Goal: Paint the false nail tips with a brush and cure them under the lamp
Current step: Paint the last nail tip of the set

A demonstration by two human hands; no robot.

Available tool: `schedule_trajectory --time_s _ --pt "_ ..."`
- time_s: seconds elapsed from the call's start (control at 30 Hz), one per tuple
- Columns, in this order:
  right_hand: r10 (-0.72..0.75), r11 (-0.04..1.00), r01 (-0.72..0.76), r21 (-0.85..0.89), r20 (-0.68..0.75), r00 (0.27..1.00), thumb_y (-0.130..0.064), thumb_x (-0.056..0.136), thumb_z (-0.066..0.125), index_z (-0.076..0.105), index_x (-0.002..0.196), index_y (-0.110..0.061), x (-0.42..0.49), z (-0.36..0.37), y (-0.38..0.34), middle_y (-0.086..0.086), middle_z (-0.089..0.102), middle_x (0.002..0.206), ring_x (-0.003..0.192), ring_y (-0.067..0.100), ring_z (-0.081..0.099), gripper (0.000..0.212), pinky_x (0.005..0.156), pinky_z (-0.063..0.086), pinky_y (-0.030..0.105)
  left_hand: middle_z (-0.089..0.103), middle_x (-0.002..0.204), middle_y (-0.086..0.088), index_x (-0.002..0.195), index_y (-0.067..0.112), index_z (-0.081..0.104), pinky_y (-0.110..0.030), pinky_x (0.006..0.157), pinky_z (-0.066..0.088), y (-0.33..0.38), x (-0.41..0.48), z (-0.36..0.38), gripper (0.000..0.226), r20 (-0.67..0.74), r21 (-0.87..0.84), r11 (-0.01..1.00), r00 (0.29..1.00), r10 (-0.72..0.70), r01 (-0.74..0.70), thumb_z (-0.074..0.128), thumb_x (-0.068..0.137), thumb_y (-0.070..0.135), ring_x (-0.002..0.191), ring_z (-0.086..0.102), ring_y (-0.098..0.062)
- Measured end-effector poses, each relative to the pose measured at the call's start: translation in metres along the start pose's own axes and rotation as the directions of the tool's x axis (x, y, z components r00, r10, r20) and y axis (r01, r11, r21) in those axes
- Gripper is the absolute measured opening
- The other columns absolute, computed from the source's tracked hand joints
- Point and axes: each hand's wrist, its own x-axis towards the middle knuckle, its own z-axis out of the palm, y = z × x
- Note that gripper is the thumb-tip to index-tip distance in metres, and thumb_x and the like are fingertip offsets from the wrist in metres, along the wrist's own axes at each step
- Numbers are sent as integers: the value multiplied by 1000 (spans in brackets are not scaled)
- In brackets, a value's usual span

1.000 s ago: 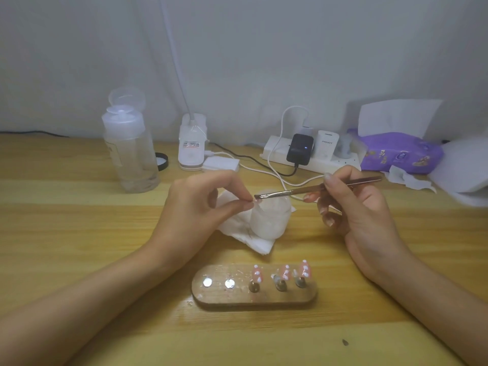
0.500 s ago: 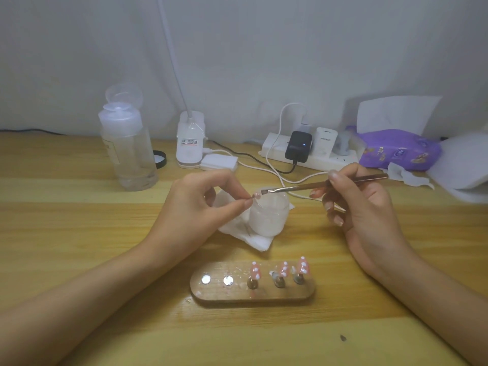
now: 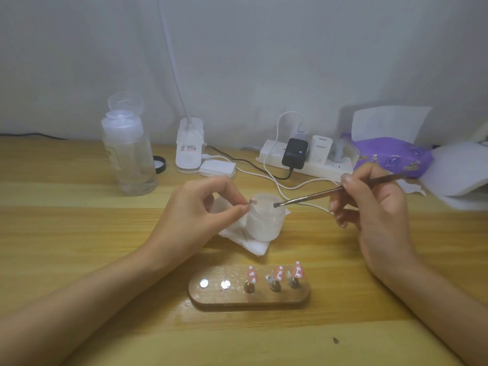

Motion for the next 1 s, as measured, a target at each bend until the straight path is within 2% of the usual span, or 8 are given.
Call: schedule_trajectory --time_s 0.13,0.2,0.4,0.57,0.67,0.83,0.93,1.0 --pt "-22 998 19 -58 -48 999 -18 91 54 47 67 -23 5 -11 -2 0 56 52 47 14 54 26 42 41 21 69 81 10 74 30 70 -23 56 39 -4 0 1 13 -2 -8 1000 1000 -1 1 79 83 26 57 39 -6" --pt "-13 1000 13 -2 -50 999 -18 90 53 48 69 -22 6 -14 -1 2 56 55 50 15 56 22 44 43 21 69 81 14 74 32 70 -20 56 39 -4 0 1 14 0 -7 1000 1000 2 -2 78 83 26 57 40 -7" --pt "-251 965 262 2 306 919 -13 86 51 51 88 -18 4 -11 -8 4 61 76 64 21 59 5 60 51 27 69 84 18 75 34 70 -17 56 40 -4 0 1 12 4 -18 1000 1000 2 -2 77 83 29 60 44 -11" --pt "-267 960 280 -9 273 924 -13 74 48 50 79 -22 5 -18 -10 3 56 65 54 17 51 10 52 43 24 69 84 19 76 33 69 -16 56 40 -3 0 1 13 9 -17 1000 1000 24 -24 76 84 26 60 45 -10" --pt "-250 966 258 -11 202 947 -13 77 50 55 81 -27 16 -22 -14 -1 61 66 53 19 54 16 51 45 24 72 88 15 82 27 70 -16 62 43 0 2 1 11 12 -24 1000 1000 10 -10 74 87 18 68 56 -8" --pt "-219 944 252 -213 166 962 -17 99 46 57 92 -29 30 -25 -16 -4 67 71 63 14 62 17 53 50 24 78 95 -2 86 16 67 -14 80 50 21 19 -28 9 -127 -423 900 976 -174 105 70 89 8 96 72 -10" --pt "-176 877 296 -378 320 931 -21 99 51 61 96 -30 16 -30 -3 -7 68 88 83 14 65 13 61 52 23 78 96 0 85 18 68 -10 76 49 36 20 -50 5 -69 -416 905 990 -124 85 71 87 15 97 72 -7" --pt "-156 752 409 -516 464 872 -25 97 54 63 102 -29 5 -39 2 -15 65 101 97 13 62 11 73 50 19 78 99 3 81 21 72 -4 75 46 44 10 -58 3 38 -360 928 995 -92 99 74 83 23 95 71 -2"
